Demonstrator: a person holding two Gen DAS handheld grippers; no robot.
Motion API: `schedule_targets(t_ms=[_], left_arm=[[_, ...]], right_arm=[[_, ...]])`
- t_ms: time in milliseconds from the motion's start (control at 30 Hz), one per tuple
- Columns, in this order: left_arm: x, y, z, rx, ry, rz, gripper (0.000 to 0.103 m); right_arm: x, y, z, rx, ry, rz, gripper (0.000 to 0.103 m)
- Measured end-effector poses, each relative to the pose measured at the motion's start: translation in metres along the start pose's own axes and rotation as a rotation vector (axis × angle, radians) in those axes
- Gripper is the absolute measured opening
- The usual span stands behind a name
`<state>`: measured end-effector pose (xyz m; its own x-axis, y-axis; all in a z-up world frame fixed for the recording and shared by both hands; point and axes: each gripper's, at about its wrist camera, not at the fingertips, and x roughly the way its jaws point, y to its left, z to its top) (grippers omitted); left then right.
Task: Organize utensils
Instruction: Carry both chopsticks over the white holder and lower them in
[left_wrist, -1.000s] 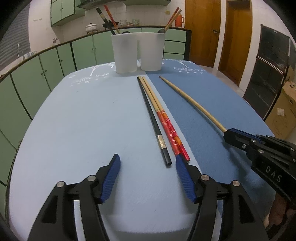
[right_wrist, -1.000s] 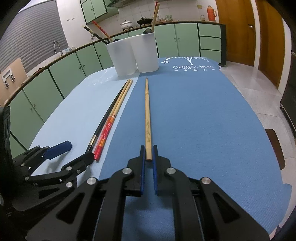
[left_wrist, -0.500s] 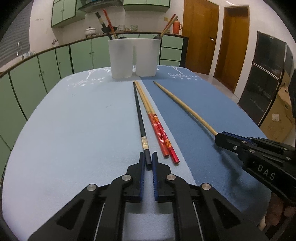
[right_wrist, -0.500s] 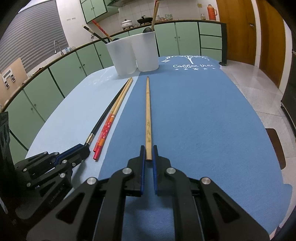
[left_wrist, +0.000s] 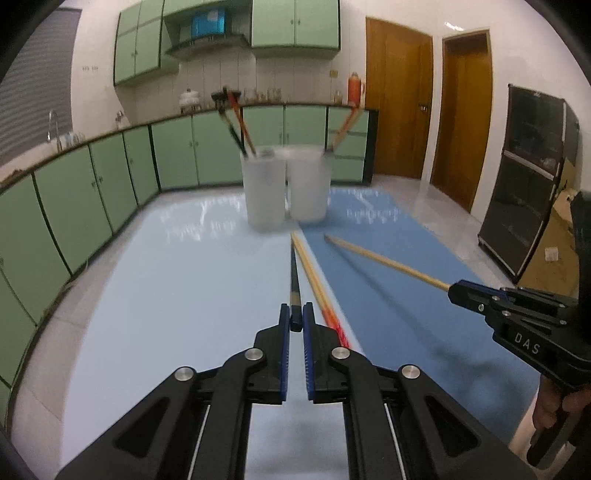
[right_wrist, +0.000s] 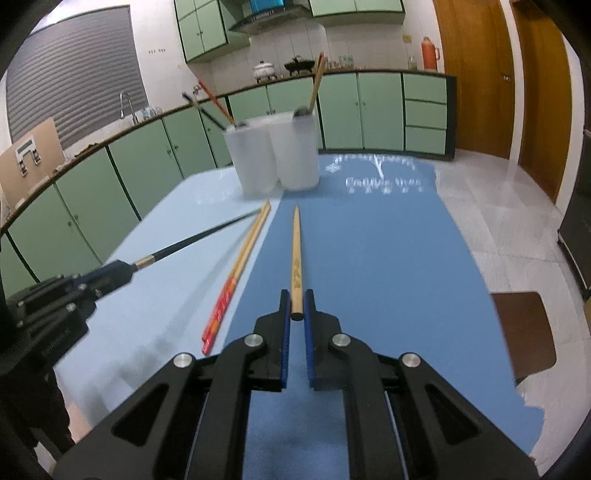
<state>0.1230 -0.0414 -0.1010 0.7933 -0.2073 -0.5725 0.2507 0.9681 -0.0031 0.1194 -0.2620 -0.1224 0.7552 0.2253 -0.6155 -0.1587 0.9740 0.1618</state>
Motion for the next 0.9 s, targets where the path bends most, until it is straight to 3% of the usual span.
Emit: schedule_targets(t_ms=[333, 633, 900], left_arm=[[-0.028, 0.008, 0.065, -0.004, -0.146, -0.022, 0.006], [-0.031, 0.011, 0.099, 0.009, -0.204, -0.035, 0.006], [-0.033, 0.011, 0.114, 0.017, -0.218, -0.058, 0.006]], right_arm=[[-0.032, -0.007, 0.063, -0.004, -0.084, 0.010, 0.006], [-0.056, -0.003, 0.117, -0.035, -0.141, 0.036, 0.006], [-0.061, 0.006, 0.157, -0.124, -0.141, 0.071, 0.006]])
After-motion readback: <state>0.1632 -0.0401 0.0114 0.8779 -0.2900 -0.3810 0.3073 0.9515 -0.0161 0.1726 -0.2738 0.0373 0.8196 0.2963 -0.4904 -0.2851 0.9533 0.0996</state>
